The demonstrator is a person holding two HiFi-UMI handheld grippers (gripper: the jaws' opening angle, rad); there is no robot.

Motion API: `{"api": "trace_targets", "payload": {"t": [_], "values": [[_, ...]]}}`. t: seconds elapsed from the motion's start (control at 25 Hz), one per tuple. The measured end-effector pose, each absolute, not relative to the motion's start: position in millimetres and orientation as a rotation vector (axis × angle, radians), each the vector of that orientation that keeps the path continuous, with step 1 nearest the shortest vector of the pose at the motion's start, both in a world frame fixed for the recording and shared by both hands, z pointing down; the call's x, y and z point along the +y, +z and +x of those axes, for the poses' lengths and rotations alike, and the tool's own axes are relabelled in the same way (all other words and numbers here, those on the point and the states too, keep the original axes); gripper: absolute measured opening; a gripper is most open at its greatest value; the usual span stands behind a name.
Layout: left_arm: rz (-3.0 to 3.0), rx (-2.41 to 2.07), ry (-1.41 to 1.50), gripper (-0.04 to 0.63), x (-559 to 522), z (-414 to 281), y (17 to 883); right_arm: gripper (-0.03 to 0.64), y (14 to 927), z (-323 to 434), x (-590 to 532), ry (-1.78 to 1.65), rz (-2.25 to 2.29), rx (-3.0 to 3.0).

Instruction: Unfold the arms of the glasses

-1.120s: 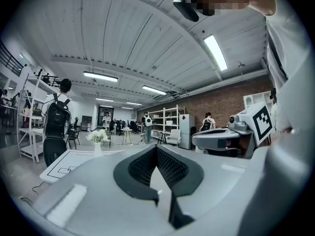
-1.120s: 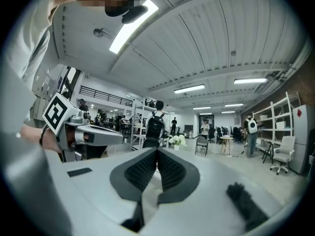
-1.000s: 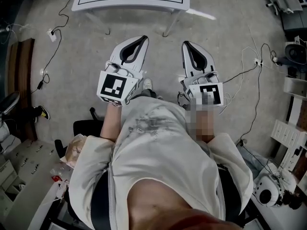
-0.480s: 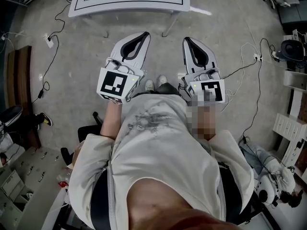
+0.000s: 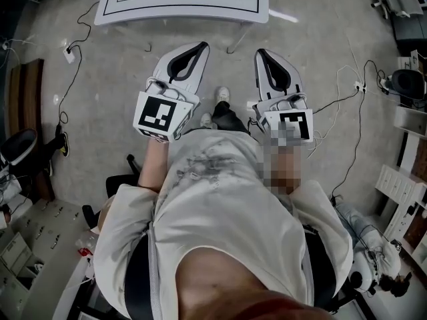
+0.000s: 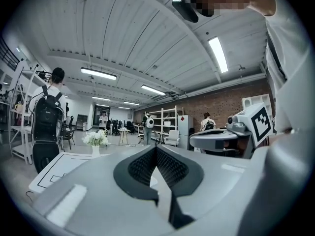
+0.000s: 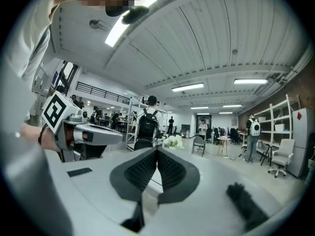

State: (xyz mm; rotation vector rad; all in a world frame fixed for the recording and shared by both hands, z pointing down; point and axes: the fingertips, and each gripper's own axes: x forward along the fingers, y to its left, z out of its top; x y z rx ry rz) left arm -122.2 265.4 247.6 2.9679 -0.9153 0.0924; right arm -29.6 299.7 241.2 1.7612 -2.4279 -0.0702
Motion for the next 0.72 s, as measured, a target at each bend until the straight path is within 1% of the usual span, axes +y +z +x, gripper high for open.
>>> {"api": "trace_targets", "payload": {"t": [0.72], "values": [[2.934, -0.962, 0.152, 0.01, 177.8, -60.8, 255.3, 0.017, 250.8, 30.8, 205.0, -0.017, 1.697, -2.483]]}}
